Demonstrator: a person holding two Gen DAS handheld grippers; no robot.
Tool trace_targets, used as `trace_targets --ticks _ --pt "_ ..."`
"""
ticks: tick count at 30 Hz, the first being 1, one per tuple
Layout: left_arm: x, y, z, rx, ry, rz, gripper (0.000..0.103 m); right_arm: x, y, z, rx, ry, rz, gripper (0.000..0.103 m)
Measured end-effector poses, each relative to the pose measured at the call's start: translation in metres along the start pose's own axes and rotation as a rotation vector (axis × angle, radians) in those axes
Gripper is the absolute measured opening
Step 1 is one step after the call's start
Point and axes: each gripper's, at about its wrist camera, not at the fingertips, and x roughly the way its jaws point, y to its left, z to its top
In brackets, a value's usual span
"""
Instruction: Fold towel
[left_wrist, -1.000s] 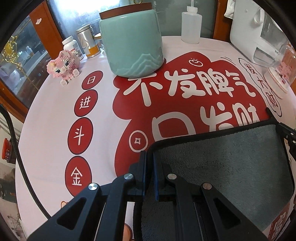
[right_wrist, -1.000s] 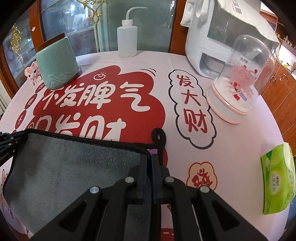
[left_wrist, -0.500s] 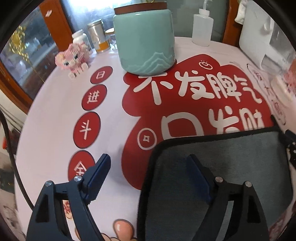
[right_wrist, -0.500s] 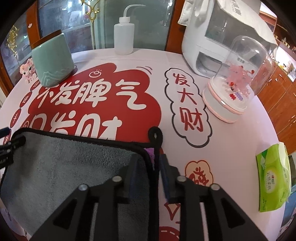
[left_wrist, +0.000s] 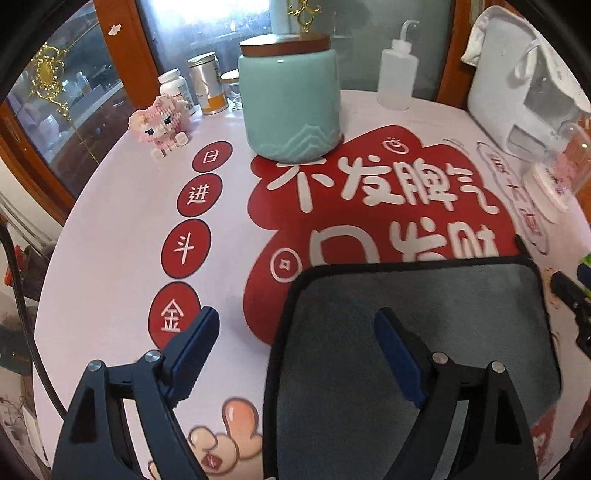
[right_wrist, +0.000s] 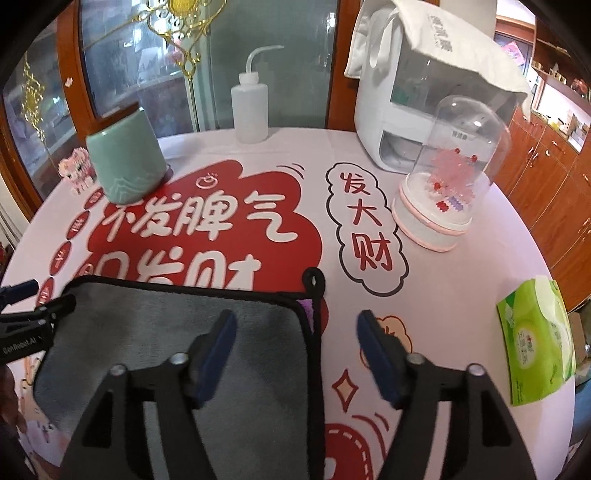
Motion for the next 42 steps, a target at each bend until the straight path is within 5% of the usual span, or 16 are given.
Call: trace_targets --ticks 5,8,30,42 --pt "-0.029 0.001 -0.011 -0.013 -0.007 -0.058 0.102 -0.028 0.011 -0.009 -0.003 -0.013 0.016 0.090" --pt "-0.052 -0.001 -0.022 -0.015 -0.023 -0.063 0.102 -0.049 0.015 -0.019 0.006 -0.027 0.035 0.099" --pt "-0.204 -0.002 -0.112 -0.035 -0.098 -0.063 0.102 -0.204 0.019 -0.088 0.018 -0.085 0.081 0.099" --pt "-0.267 -0.016 -0.149 -0.013 -0.144 -0.044 0.102 -0.246 0.020 -0.120 0.016 -0.063 0.065 0.099"
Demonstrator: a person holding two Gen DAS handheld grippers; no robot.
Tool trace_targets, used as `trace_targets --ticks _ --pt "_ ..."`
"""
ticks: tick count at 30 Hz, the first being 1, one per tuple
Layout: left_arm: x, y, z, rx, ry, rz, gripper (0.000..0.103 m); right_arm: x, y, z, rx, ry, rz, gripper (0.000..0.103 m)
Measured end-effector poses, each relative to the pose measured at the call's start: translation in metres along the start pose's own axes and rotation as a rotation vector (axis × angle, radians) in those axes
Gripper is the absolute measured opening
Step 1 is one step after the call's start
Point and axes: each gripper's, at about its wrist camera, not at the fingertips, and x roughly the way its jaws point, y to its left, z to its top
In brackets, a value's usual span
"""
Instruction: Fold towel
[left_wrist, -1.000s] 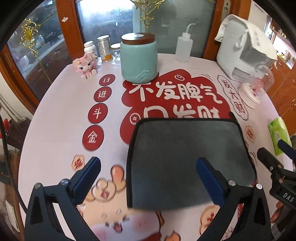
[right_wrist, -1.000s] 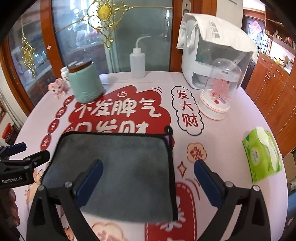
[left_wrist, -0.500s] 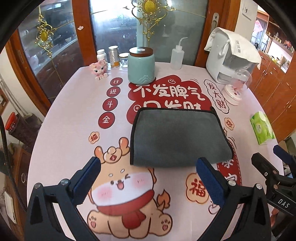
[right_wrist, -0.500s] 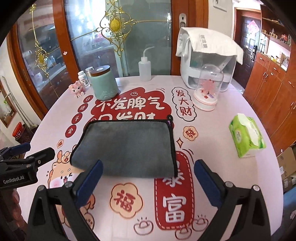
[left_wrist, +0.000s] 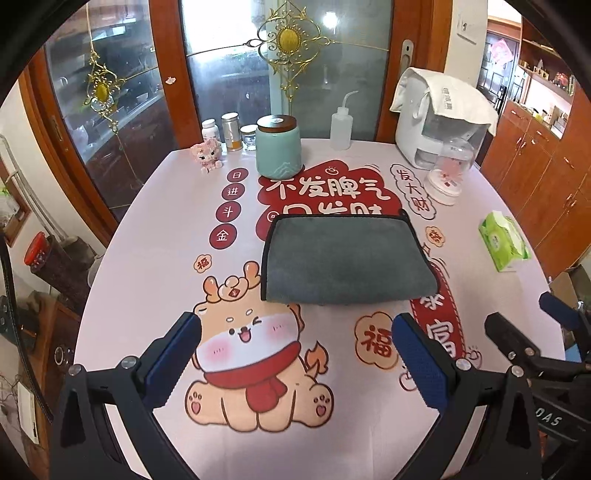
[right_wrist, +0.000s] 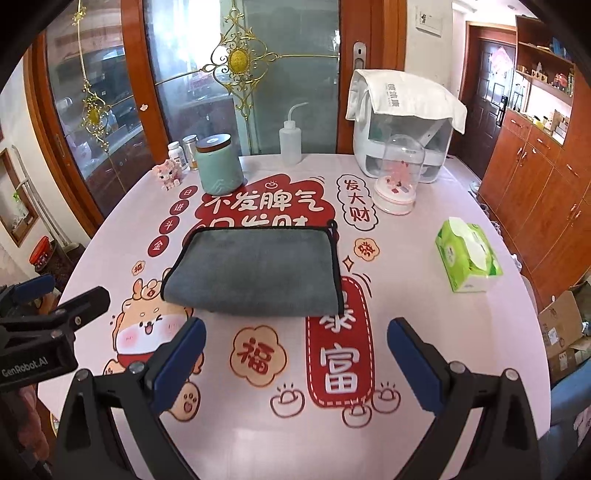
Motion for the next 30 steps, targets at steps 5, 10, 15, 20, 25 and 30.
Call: trace_targets --ticks 5,10,15,20,25,30 --pt "-0.027 0.002 -0.012 -0.007 -0.021 0.007 0.102 -0.023 0.000 -0.014 0.027 -0.001 -0.027 0.099" --pt "-0.045 0.003 -0.027 -0.018 -0.020 0.019 0.102 -0.043 0.001 -0.023 0.029 -0.010 -0.015 0.099" --pt "-0.060 0.001 -0.043 -0.031 -0.022 0.038 0.102 -0.060 0.002 -0.033 0.026 -0.030 -0.014 0.099" --pt "-0.072 -0.004 -0.056 -0.029 -0.029 0.041 0.102 -0.072 0.002 -0.040 0.020 -0.059 -0.017 0.099" --pt "-0.081 -0.008 -0.064 -0.030 -0.042 0.042 0.102 -0.085 0.004 -0.047 0.011 -0.094 -0.019 0.099" --pt "-0.087 -0.007 -0.073 -0.047 -0.045 0.045 0.102 -0.093 0.003 -0.055 0.024 -0.093 -0.006 0.099"
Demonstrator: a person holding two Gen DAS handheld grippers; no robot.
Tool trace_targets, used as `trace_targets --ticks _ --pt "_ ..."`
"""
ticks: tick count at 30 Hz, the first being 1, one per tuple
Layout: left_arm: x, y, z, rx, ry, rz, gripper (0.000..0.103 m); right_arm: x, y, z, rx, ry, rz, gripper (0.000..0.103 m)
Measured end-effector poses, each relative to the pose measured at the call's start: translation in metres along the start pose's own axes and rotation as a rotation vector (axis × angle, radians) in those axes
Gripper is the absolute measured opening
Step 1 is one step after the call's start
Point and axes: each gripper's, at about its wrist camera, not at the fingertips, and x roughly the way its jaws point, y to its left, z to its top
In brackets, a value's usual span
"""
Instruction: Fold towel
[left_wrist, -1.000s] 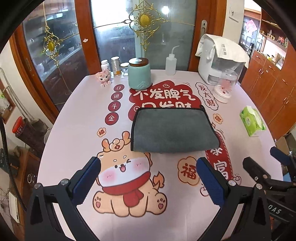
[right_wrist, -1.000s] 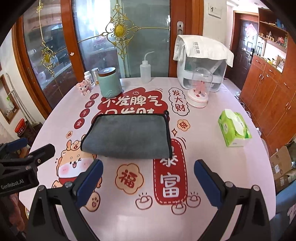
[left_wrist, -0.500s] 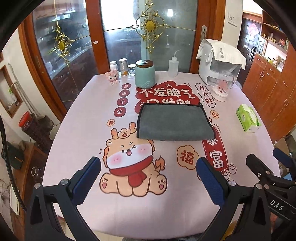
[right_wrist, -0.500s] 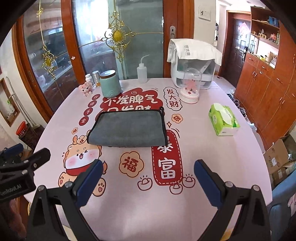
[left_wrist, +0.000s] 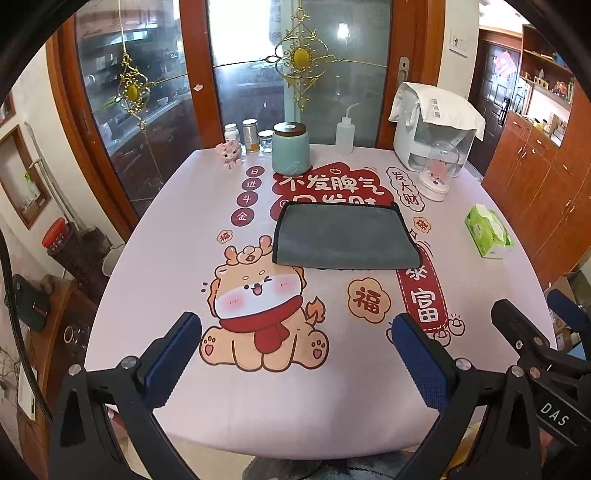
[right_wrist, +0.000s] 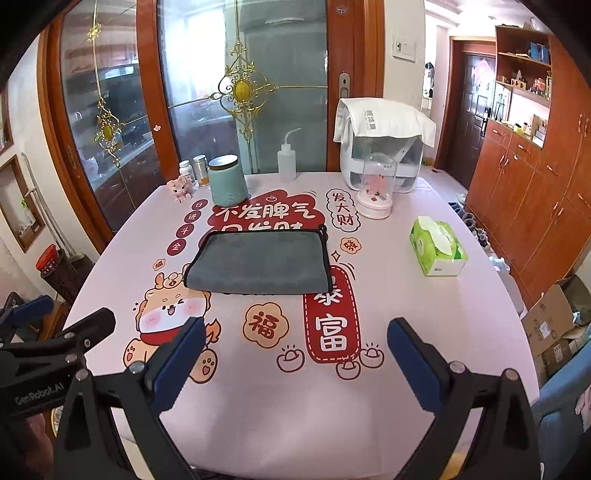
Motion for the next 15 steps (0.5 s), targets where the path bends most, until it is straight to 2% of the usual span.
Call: trace_targets --ticks 15 --pt "-0.011 0.005 -0.018 -0.020 -0.002 0.022 0.102 -0.008 0.010 -0.017 -0.001 0.036 0.004 0.099"
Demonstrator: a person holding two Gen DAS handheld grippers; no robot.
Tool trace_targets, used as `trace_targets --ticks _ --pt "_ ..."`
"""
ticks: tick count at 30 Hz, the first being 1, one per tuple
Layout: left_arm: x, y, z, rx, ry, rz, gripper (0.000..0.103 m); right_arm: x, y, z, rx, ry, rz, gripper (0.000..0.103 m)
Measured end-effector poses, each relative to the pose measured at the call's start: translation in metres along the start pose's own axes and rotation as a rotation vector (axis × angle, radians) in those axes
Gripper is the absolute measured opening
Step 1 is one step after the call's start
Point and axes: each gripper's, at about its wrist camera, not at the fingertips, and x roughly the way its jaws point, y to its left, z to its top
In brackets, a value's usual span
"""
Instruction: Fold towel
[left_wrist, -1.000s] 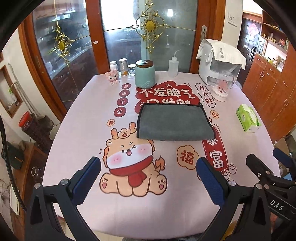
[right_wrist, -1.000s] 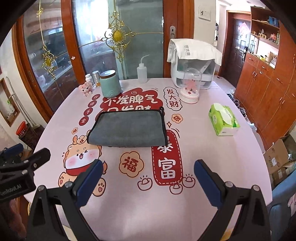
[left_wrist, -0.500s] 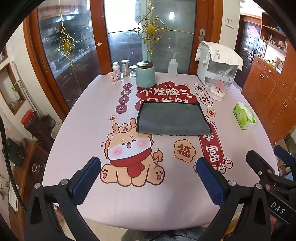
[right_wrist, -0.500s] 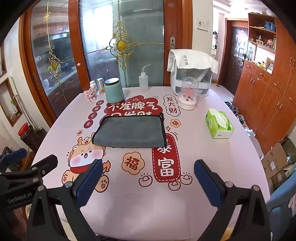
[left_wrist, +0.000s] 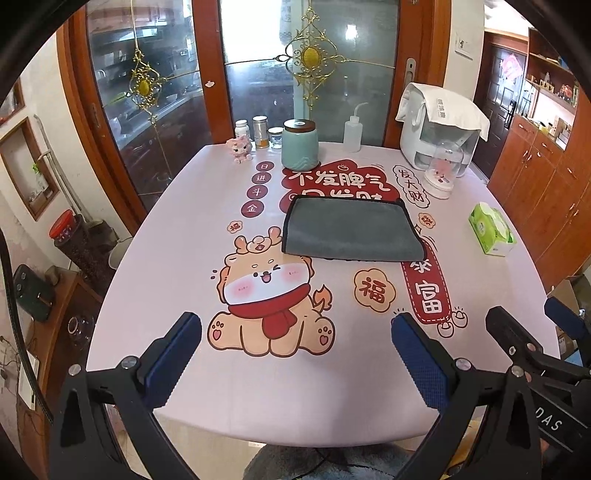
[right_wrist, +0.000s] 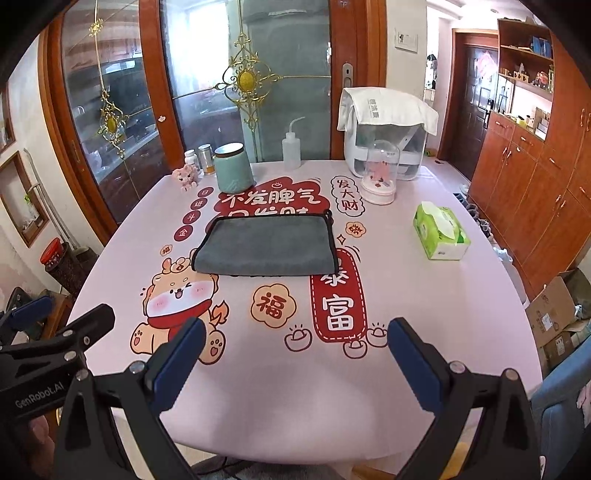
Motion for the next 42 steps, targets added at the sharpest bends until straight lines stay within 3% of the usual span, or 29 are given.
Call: trace_targets --ticks 42 --pt "0.0027 -0.0033 -0.0077 -0.007 0.004 0.018 0.102 -0.0027 -0.0001 -0.0009 -0.021 -0.015 -0.020 0.099"
